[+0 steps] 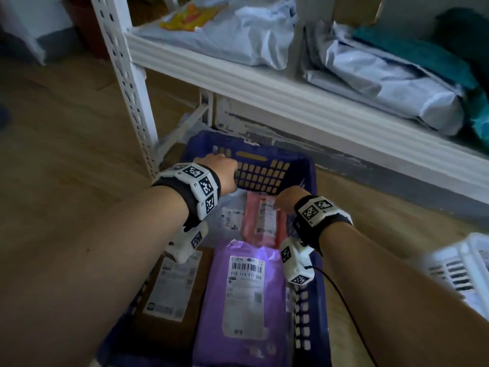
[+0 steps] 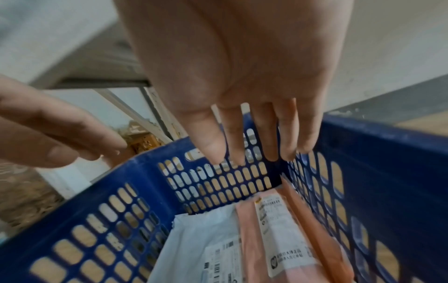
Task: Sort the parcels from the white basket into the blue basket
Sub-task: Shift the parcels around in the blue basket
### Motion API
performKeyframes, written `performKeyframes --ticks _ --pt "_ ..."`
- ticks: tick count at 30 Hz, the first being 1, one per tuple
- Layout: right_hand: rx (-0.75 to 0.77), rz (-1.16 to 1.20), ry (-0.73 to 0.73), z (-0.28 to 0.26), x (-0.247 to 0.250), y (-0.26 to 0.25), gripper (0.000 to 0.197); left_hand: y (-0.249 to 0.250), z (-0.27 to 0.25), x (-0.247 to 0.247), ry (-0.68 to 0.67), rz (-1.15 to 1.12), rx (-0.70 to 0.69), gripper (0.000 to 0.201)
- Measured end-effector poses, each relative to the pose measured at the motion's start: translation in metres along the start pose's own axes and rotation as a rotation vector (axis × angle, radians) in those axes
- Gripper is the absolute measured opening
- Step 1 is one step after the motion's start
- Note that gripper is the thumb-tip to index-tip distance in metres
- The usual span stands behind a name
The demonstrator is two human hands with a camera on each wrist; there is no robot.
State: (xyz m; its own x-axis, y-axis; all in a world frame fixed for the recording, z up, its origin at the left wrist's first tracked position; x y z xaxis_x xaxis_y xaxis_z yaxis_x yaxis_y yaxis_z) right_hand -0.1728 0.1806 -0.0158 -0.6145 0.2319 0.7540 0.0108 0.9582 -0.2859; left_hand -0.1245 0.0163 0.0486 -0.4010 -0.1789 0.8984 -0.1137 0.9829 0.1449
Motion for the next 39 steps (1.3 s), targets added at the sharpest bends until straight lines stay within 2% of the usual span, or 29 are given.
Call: performKeyframes --ticks 4,9,15,18,22,26,28,32,33,35,37,39 --pt "-0.079 0.060 -0.092 0.050 -0.021 0.022 0.047 0.003 0.052 -0.040 -0.126 -0.004 0.002 0.041" --pt "-0.226 0.109 -0.138 0.085 -0.043 0.044 0.071 0.009 0.087 -0.075 -0.237 -0.058 -0.035 0.042" --pt "-0.301 0.309 -0.110 0.113 -0.063 0.055 0.068 0.002 0.115 -0.119 -0.339 -0.113 -0.004 0.044" --pt "-0.337 0.415 -0.113 0.120 -0.070 0.058 0.063 -0.003 0.123 -0.131 -0.345 -0.149 0.003 0.041" --pt "-0.347 0.456 -0.135 0.121 -0.078 0.065 0.071 -0.006 0.126 -0.141 -0.361 -0.186 -0.009 0.038" --pt "-0.388 0.513 -0.189 0.120 -0.096 0.071 0.059 -0.007 0.126 -0.152 -0.414 -0.209 -0.022 0.027" --pt "-0.360 0.548 -0.234 0.123 -0.105 0.067 0.052 -0.006 0.129 -0.154 -0.424 -0.224 -0.034 0.035" --pt "-0.295 0.647 -0.276 0.135 -0.112 0.062 0.055 -0.004 0.135 -0.154 -0.403 -0.275 -0.046 0.038" --pt "-0.305 0.687 -0.265 0.135 -0.112 0.065 0.048 -0.003 0.137 -0.155 -0.414 -0.277 -0.046 0.038" --pt "-0.363 0.782 -0.236 0.138 -0.114 0.074 0.019 -0.002 0.139 -0.158 -0.431 -0.265 -0.049 0.039" --pt "-0.396 0.816 -0.253 0.139 -0.116 0.077 0.016 -0.001 0.140 -0.159 -0.434 -0.254 -0.056 0.040" --pt "-0.401 0.822 -0.329 0.138 -0.124 0.072 0.013 0.001 0.140 -0.160 -0.436 -0.253 -0.056 0.040"
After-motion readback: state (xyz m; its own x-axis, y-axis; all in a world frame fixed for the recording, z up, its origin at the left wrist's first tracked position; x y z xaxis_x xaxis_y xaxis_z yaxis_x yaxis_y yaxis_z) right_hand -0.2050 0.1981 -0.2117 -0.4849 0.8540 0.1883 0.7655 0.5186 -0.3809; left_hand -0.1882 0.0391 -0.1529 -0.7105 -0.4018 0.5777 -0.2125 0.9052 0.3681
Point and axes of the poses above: each hand's wrist, its own z-axis towards the middle knuckle, its own x-axis out of the back of the hand, y = z × x, the point moved 7 cm from there along z, towards the middle knuckle, and after that the axes turned 3 degrees about -y, right-handed, at the moved point
